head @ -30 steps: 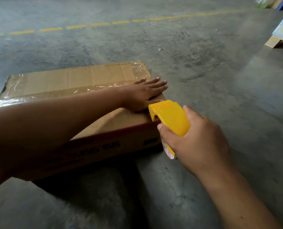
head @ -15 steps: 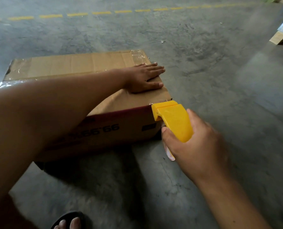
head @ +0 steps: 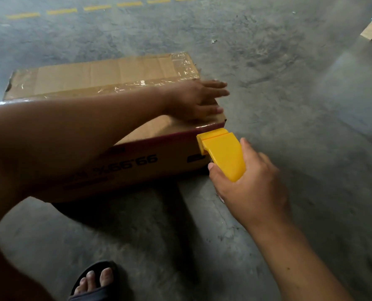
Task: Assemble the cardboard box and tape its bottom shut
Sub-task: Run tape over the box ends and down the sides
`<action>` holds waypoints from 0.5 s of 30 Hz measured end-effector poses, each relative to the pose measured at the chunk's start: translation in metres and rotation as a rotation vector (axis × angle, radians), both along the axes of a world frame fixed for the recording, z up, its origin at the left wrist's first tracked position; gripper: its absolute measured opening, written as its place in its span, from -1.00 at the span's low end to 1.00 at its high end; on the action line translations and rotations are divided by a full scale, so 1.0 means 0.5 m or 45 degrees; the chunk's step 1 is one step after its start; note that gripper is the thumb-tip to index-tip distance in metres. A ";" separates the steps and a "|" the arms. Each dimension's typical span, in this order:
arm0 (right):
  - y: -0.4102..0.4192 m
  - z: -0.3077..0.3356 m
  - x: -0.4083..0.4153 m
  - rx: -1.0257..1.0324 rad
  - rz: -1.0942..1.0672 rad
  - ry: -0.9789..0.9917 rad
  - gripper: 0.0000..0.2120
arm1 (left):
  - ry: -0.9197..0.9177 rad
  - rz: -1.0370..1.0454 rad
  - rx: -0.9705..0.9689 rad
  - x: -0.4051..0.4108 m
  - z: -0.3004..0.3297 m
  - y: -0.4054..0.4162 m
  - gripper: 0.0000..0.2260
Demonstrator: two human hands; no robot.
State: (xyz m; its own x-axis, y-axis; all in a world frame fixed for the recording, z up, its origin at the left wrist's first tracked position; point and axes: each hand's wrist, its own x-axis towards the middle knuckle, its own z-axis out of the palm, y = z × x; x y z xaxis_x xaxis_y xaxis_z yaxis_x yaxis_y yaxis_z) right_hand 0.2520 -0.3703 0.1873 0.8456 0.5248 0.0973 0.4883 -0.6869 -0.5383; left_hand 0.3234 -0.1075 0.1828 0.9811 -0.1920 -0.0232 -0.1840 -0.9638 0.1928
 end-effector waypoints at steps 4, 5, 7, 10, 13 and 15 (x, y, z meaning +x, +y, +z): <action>-0.004 0.000 0.001 0.044 -0.008 -0.008 -0.21 | 0.029 -0.111 0.105 -0.004 -0.021 -0.030 -0.41; -0.003 0.000 0.002 0.066 -0.011 -0.018 -0.21 | 0.025 -0.094 0.105 0.000 -0.021 -0.026 -0.40; -0.002 0.003 0.003 0.100 -0.010 -0.041 -0.20 | 0.025 -0.070 0.082 0.008 -0.018 -0.016 -0.42; -0.003 0.004 0.003 0.088 -0.019 -0.049 -0.21 | 0.019 -0.064 0.080 0.016 -0.019 -0.005 -0.47; -0.009 -0.007 -0.005 0.102 -0.042 -0.060 -0.21 | 0.009 -0.035 0.107 0.019 -0.022 0.004 -0.48; -0.013 -0.017 -0.009 0.105 -0.046 -0.051 -0.21 | 0.016 -0.046 0.119 0.019 -0.022 0.003 -0.48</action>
State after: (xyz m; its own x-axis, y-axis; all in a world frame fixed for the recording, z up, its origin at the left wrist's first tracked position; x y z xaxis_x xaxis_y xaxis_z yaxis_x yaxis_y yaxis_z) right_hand 0.2476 -0.3766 0.1789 0.8583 0.4831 0.1728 0.4863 -0.6586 -0.5743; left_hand 0.3331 -0.1060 0.1716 0.9731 -0.2238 -0.0549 -0.2173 -0.9705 0.1046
